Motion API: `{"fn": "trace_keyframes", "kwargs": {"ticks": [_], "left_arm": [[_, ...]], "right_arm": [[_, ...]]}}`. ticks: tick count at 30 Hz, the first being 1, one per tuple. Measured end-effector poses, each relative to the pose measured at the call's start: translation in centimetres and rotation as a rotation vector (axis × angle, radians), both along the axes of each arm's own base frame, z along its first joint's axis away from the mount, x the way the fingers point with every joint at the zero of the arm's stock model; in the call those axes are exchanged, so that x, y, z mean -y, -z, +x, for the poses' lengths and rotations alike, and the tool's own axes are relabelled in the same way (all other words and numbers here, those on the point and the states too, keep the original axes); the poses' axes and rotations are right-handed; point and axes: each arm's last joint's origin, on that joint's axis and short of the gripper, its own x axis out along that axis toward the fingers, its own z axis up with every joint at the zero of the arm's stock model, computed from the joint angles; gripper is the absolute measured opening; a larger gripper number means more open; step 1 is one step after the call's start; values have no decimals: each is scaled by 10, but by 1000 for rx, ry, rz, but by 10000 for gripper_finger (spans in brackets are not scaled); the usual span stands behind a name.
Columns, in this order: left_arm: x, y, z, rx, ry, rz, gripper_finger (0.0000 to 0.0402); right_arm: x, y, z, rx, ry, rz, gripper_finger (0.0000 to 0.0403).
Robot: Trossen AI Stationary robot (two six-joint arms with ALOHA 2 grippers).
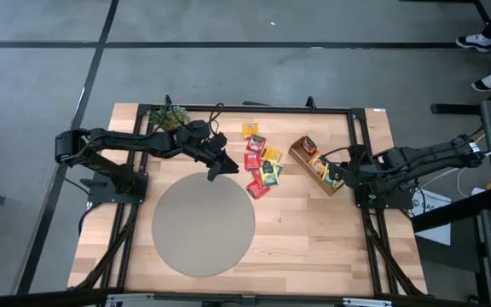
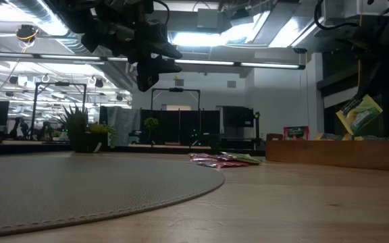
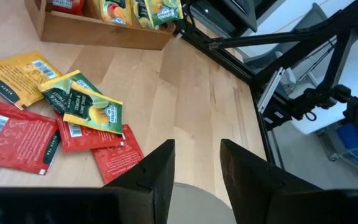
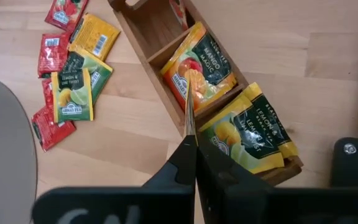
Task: Pick & Place Tea
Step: Put the yellow tea bag into the bottom section of the wooden organizer
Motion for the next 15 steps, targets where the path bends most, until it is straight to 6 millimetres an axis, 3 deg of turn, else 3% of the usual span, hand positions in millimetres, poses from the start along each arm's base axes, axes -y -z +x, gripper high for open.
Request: {"fn": "trace_keyframes", "kwargs": {"ticks": [15], "left_arm": [[0, 0, 0, 13, 24, 56, 126]], "right_arm": [[0, 0, 0, 0, 1, 0, 5]]}}
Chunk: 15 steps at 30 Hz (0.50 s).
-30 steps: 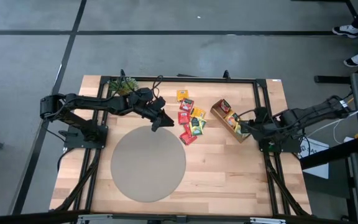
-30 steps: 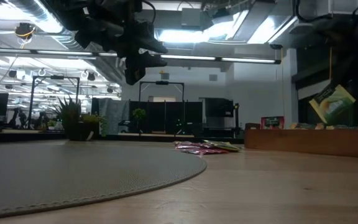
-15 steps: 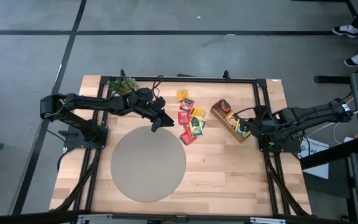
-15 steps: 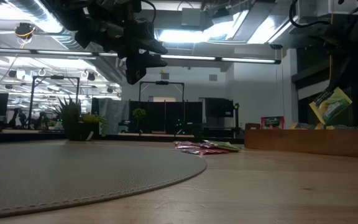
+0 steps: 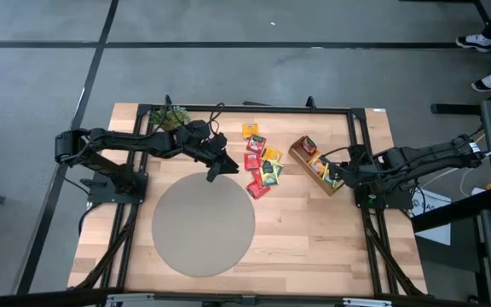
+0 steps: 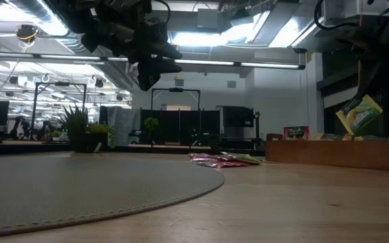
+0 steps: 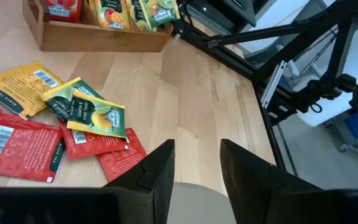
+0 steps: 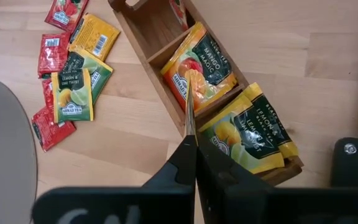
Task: Pick & Place Tea
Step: Put the yellow tea bag into the bottom section of the wooden organizer
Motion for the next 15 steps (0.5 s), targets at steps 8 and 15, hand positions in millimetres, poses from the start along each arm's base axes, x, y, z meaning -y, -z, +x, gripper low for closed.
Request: {"fn": "trace_keyframes", "kwargs": {"ticks": [8, 15], "left_arm": [[0, 0, 0, 0, 0, 0, 126], [0, 0, 0, 0, 1, 0, 126]], "right_arm": [[0, -15, -4, -5, -56, -2, 5], [5, -56, -24, -58, -64, -14, 5]]}}
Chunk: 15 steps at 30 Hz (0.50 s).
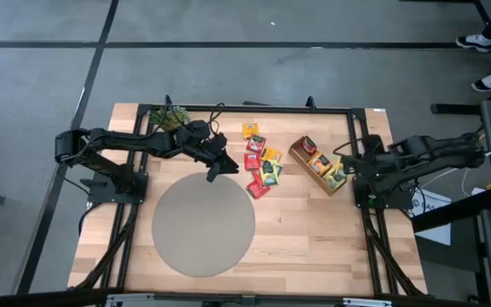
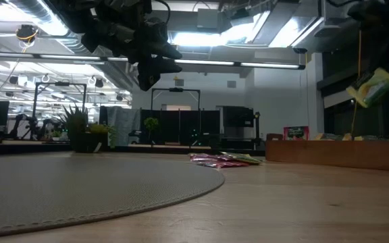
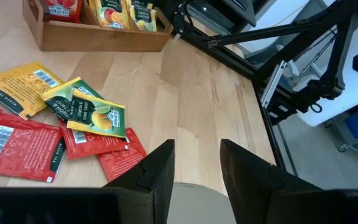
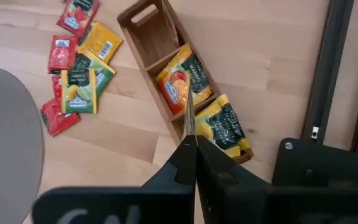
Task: Pick & Place Tea
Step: Put the yellow tea bag into the bottom section of the wooden organizer
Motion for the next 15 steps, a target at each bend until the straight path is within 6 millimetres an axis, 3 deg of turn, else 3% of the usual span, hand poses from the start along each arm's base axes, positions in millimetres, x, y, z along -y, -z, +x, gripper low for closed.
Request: {"fn": "trace_keyframes", "kwargs": {"ticks": [5, 15], "left_arm": [[0, 0, 0, 4, 6, 15, 126], [0, 0, 0, 4, 7, 16, 126]], "right_arm": [[1, -4, -2, -8, -7, -7, 5], [-4, 23, 18, -140, -2, -36, 5]]}}
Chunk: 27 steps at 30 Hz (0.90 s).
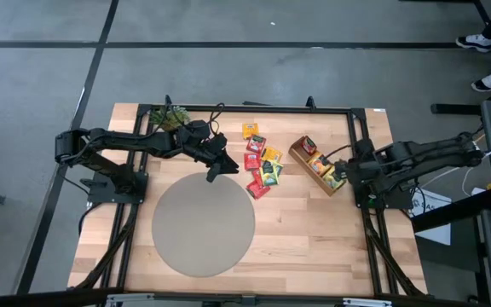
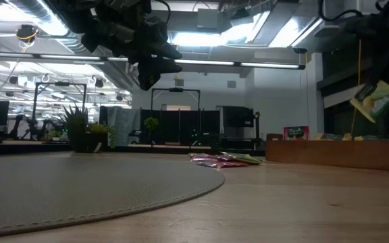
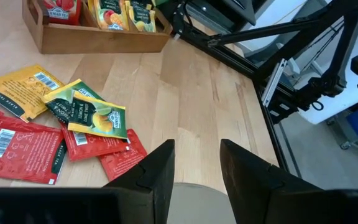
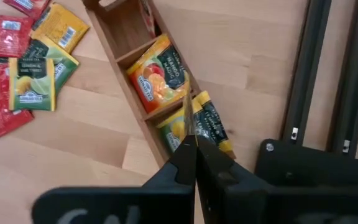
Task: Pick & Place Tea
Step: Put the yellow tea bag into the bottom section of the wooden organizer
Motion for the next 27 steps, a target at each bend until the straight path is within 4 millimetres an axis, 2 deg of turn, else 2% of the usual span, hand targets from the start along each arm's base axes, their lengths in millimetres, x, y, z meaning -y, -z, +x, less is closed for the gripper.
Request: {"fn": "trace_keyframes", "kwargs": {"ticks": [8, 20, 27], "left_arm": [[0, 0, 0, 0, 0, 0, 126], [0, 0, 0, 0, 0, 0, 126], [0, 0, 0, 0, 0, 0, 126]], "right_arm": [[-2, 5, 8, -32, 2, -8, 11], [-2, 5, 9, -27, 15, -5, 97], [-4, 3, 17, 69, 15, 17, 112]]}}
